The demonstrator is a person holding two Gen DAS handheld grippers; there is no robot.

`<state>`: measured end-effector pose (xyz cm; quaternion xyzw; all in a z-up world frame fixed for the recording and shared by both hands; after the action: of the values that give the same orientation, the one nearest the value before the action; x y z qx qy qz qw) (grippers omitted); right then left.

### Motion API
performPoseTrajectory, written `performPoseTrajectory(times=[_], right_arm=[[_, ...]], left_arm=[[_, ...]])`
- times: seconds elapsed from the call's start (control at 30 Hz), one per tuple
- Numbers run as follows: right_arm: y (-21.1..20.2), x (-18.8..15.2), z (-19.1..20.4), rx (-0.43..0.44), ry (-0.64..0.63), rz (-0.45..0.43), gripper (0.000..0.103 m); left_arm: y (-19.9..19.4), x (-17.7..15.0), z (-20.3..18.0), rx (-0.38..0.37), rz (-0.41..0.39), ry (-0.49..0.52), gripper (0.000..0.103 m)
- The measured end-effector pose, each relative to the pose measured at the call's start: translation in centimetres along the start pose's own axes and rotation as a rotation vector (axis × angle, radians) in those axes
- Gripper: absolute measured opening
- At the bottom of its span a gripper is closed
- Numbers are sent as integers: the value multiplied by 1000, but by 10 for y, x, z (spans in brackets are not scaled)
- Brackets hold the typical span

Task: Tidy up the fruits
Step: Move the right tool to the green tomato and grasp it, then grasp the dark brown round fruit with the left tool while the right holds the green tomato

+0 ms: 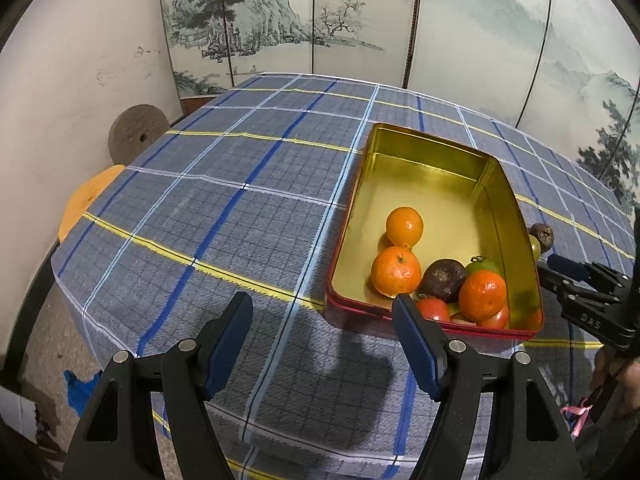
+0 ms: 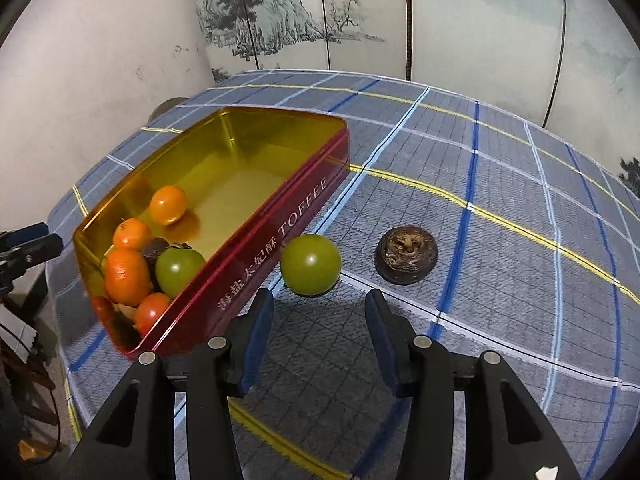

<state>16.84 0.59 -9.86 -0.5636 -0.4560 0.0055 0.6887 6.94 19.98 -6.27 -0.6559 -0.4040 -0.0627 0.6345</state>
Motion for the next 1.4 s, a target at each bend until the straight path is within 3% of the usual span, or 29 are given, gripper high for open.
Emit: performPoseTrajectory(times=[0.53,0.77,1.1,1.4], right_arm=[[30,13,4,-12,-40,10,45],[28,14,5,-7,-47,1,34],[2,-11,-19,-43,13,-14,33],[-32,-44,-88,-166,115,-10,33]], left_arm=[[4,2,-6,-5,14,9,73],[4,-1,-29,-27,28,43,73],[8,-9,-89,-131,51,106,73],[20,-20,-174,-221,86,215,73]])
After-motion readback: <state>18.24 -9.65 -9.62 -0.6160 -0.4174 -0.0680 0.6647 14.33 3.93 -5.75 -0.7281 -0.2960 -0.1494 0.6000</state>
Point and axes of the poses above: each gripper's, at about its wrist camera, not at the fingertips, and y roughly the way its jaws point, z to its left, x to its top, the point moved 7 cm from there along y, roughly the way its jaws point, and after that the axes turned 14 degrees about -y, right-handed, at the moved point
